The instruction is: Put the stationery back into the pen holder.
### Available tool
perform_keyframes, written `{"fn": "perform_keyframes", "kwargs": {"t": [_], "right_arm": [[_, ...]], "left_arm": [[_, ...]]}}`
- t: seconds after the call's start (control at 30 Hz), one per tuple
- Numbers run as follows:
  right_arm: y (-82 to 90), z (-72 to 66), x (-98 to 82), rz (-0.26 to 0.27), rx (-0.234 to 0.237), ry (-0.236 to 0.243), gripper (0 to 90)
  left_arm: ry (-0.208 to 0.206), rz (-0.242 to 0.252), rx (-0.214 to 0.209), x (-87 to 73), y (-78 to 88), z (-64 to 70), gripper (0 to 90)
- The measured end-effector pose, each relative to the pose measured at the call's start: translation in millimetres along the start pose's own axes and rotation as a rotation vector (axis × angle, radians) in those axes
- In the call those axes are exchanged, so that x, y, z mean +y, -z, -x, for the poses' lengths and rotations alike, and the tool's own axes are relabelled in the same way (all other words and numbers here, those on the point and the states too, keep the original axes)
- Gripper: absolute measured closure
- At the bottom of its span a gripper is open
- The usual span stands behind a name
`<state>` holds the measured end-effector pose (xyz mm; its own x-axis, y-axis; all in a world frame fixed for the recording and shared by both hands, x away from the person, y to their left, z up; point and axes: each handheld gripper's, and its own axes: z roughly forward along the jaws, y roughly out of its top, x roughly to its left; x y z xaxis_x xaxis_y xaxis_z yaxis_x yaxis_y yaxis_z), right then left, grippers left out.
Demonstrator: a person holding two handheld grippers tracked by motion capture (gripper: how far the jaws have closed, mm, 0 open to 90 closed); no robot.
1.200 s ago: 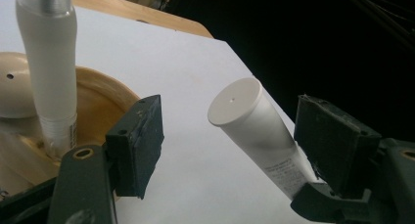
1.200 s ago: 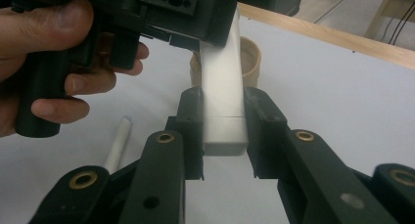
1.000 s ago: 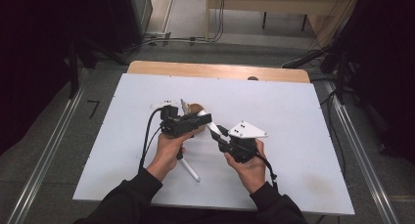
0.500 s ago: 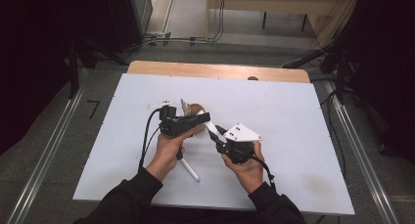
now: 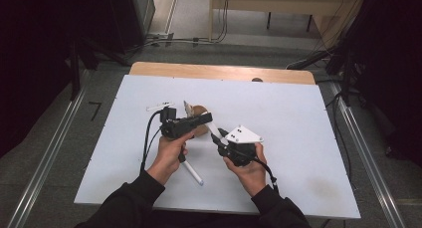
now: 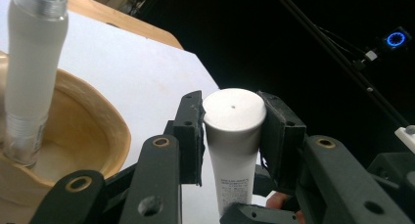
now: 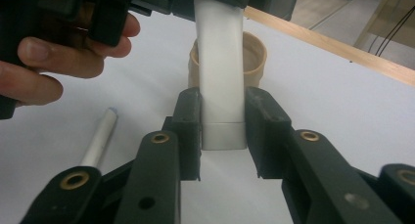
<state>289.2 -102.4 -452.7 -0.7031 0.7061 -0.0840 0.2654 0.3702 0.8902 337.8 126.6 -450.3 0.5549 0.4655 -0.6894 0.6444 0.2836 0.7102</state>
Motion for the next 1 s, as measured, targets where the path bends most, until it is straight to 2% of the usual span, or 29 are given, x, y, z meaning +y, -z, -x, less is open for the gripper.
{"fn": "perform_keyframes", "kwargs": {"t": [0.1, 0.2, 0.53, 0.77, 1.0], "right_arm": [[-0.8, 0.8, -0.4, -0.002, 0.001, -0.003, 62.0], [-2.6, 1.3, -0.8, -0.013, 0.002, -0.020, 51.3], [-9.3, 6.2, -4.7, -0.075, -0.010, -0.075, 28.9], [-10.7, 7.7, -6.4, -0.088, -0.014, -0.083, 26.4], [-11.3, 7.8, -6.9, -0.094, -0.019, -0.082, 26.3]], "left_arm": [[-0.003, 0.007, -0.002, 0.9, 1.2, -0.2, 65.5], [-0.012, 0.030, 0.000, 2.6, 3.7, 0.2, 65.5], [-0.092, 0.094, 0.068, 7.1, 11.6, 4.4, 65.4], [-0.152, 0.106, 0.114, 10.5, 13.3, 7.2, 65.4], [-0.184, 0.108, 0.161, 13.5, 12.5, 4.4, 65.4]]}}
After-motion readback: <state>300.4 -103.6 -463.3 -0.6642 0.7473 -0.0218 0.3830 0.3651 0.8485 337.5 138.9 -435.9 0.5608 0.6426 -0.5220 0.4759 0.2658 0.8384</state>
